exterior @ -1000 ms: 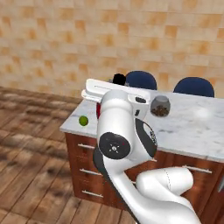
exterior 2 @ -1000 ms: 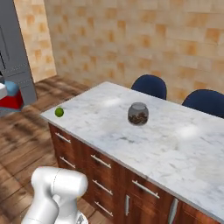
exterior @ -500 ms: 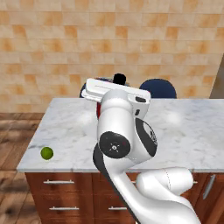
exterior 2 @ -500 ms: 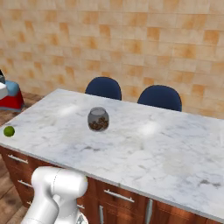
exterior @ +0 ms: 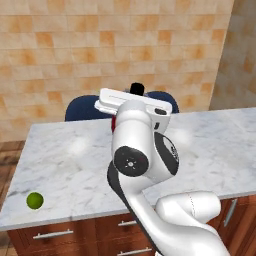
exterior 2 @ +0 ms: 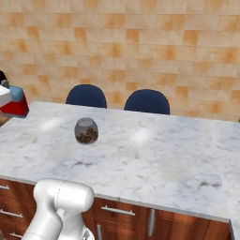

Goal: Open the cabinet directly in front. Then move the liquor and the mug to the dining counter with the jar on it.

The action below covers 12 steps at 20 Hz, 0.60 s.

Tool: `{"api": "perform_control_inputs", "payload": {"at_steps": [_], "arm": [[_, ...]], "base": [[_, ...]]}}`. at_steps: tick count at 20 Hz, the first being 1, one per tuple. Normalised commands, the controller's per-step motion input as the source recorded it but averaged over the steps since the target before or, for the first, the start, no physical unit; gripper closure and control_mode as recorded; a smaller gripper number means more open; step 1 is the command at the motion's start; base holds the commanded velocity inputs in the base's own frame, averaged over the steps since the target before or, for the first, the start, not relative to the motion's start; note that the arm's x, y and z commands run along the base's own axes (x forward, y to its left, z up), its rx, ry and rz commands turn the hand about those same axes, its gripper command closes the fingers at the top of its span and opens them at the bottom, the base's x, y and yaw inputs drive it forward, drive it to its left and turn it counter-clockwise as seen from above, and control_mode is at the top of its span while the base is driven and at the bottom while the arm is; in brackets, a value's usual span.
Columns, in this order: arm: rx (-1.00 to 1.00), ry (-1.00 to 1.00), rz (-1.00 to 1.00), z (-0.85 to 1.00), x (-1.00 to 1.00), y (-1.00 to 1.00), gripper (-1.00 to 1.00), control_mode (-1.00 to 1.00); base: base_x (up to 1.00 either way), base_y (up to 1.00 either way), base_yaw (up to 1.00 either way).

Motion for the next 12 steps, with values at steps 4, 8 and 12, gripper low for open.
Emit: {"api": "perform_control_inputs", "payload": {"at_steps": [4, 8, 12], "arm": [[0.0, 0.0, -0.04, -0.03, 0.04, 0.0, 1.0, -1.0], [0.03, 0.0, -0.2, -0.07, 0.15, -0.31, 1.0, -1.0], [0.04, -0.04, -0.17, -0.08, 0.0, -0.64, 1.0, -1.0]], "base": [[0.13, 0.11, -0.14], [0.0, 0.0, 0.0], [0.0, 0.0, 0.0]]}}
